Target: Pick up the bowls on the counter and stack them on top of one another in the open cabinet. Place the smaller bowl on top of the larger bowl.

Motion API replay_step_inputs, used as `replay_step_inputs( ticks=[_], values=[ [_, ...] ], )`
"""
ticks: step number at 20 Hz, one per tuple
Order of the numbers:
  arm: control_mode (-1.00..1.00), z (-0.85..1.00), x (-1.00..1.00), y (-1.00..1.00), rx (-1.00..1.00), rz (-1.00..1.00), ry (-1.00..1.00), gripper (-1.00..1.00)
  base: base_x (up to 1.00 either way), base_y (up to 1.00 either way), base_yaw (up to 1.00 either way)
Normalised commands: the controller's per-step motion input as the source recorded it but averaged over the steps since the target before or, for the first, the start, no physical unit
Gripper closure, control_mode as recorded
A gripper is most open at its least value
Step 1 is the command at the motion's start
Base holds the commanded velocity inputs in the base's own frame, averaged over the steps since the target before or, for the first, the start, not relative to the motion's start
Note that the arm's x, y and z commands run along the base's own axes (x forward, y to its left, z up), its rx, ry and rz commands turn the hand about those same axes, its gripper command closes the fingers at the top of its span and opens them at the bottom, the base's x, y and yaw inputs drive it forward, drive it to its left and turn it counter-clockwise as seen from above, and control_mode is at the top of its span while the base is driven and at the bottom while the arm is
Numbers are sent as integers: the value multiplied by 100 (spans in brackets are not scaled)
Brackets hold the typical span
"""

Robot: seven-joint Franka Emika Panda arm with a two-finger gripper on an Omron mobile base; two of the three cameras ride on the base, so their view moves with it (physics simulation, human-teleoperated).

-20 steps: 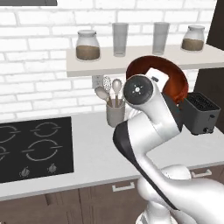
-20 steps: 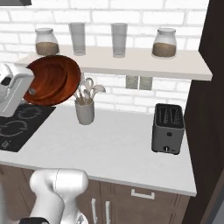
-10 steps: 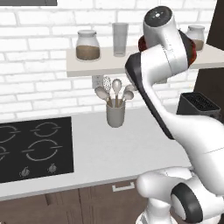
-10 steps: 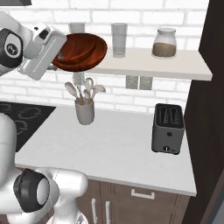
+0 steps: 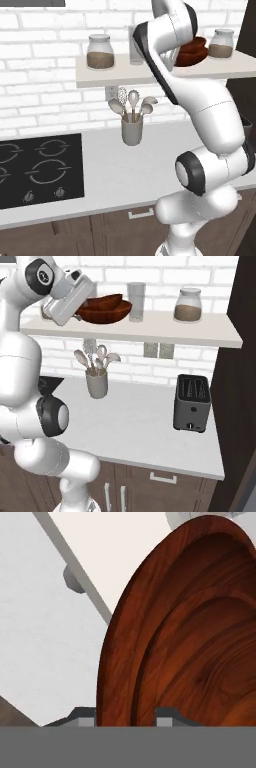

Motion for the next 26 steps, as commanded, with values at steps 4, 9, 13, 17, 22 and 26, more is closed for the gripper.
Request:
replay_step_inputs(
  ticks=[4, 9, 13, 17, 22, 26],
  values=[
    [-100, -21, 41, 0, -3, 19, -8, 100, 0, 0, 0],
    [-100, -33, 11, -2, -1, 18, -11, 100, 0, 0, 0],
    [-100, -36, 1, -26, 0, 15, -10, 100, 0, 0, 0],
    [-100, -41, 1, -33, 0, 13, -7, 100, 0, 0, 0],
    [-100, -36, 27, -5, 0, 9, -3, 100, 0, 0, 0],
    [-100, 1, 36, 9, 0, 3, -7, 100, 0, 0, 0]
  ],
)
